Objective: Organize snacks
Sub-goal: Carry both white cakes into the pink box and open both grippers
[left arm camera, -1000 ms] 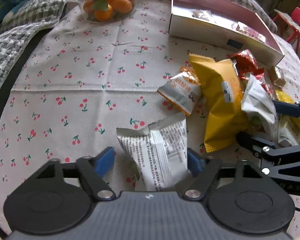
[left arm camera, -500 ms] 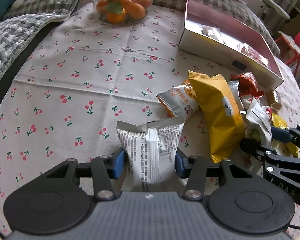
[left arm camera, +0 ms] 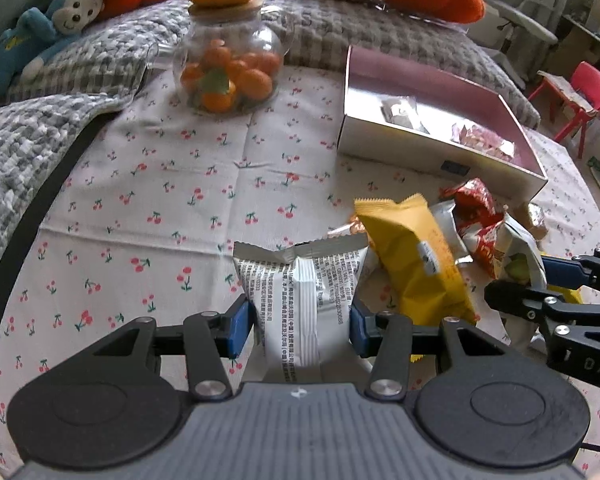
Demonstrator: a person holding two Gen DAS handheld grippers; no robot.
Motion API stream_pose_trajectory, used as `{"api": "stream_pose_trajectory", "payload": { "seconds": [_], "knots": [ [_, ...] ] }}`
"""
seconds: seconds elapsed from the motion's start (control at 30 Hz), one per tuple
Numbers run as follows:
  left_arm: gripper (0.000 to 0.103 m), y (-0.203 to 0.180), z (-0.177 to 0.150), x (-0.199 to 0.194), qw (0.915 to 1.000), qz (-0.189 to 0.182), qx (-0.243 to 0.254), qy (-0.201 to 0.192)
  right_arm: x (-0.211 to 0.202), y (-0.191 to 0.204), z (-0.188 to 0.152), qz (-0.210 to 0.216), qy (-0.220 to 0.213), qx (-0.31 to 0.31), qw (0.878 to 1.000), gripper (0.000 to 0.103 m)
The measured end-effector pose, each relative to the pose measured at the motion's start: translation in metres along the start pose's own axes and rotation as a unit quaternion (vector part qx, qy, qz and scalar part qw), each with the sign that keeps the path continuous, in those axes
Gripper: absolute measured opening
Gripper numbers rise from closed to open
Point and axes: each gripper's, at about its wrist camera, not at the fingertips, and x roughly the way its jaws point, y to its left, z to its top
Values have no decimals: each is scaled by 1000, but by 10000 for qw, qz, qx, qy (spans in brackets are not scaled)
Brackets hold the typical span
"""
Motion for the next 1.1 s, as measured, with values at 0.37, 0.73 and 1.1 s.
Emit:
{"api": "stream_pose_trajectory", "payload": {
  "seconds": [0.37, 0.73, 1.1],
  "knots": [
    [45, -13, 34, -14, 9986, -258, -178, -417, -17, -21, 26, -160, -455, 379, 9981, 39],
    [45, -43, 72, -7, 9965, -487, -164, -652, -23, -68, 50, -583, -752, 962, 9908, 39],
    [45, -87, 126, 42, 9932, -756, 590, -661, 9, -124, 77, -782, -502, 1460, 9849, 39]
  ]
}}
